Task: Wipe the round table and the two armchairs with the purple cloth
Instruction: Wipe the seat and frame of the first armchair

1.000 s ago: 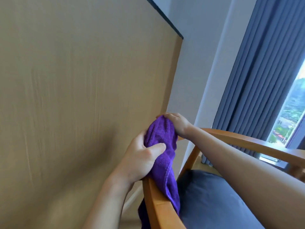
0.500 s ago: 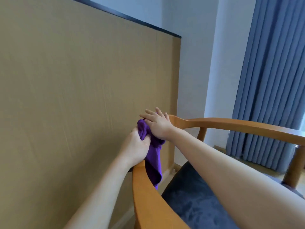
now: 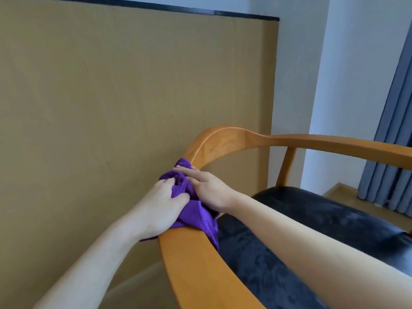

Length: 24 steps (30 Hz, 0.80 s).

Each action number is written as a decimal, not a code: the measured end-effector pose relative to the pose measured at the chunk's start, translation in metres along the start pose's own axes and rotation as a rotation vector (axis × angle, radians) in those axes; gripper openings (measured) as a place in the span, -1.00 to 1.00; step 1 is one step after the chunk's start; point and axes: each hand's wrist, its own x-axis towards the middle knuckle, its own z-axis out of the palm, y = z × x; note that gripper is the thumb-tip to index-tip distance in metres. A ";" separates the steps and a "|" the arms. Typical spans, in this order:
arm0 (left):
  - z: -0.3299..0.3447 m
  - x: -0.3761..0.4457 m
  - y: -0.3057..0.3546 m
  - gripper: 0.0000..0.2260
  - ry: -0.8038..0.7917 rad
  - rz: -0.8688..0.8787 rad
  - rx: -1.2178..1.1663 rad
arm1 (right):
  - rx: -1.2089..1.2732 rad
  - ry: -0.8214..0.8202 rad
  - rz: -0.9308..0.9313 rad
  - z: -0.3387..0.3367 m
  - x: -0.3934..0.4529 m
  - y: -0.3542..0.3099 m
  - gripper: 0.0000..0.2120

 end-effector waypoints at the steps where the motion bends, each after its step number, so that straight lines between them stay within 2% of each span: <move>1: 0.002 -0.009 0.006 -0.64 0.024 -0.004 0.001 | 0.097 -0.004 0.002 0.002 -0.012 -0.002 -0.58; 5: 0.010 -0.051 0.025 -0.68 0.057 -0.007 0.158 | 0.468 0.034 0.055 0.011 -0.060 -0.004 -0.65; 8: 0.007 -0.078 0.056 -0.80 0.057 0.057 0.247 | 0.514 0.138 0.096 0.008 -0.091 -0.001 -0.71; 11: 0.012 -0.094 0.091 -0.80 0.060 0.161 0.188 | 0.555 0.258 0.166 -0.012 -0.116 0.003 -0.76; 18: 0.049 -0.072 0.175 -0.83 -0.203 0.328 0.193 | 0.399 0.479 0.228 -0.098 -0.183 0.036 -0.82; 21: 0.063 -0.055 0.202 -0.81 -0.240 0.381 0.206 | 0.291 0.585 0.273 -0.132 -0.219 0.055 -0.82; 24: 0.078 -0.034 0.222 -0.80 -0.233 0.407 0.254 | 0.280 0.687 0.356 -0.160 -0.253 0.077 -0.70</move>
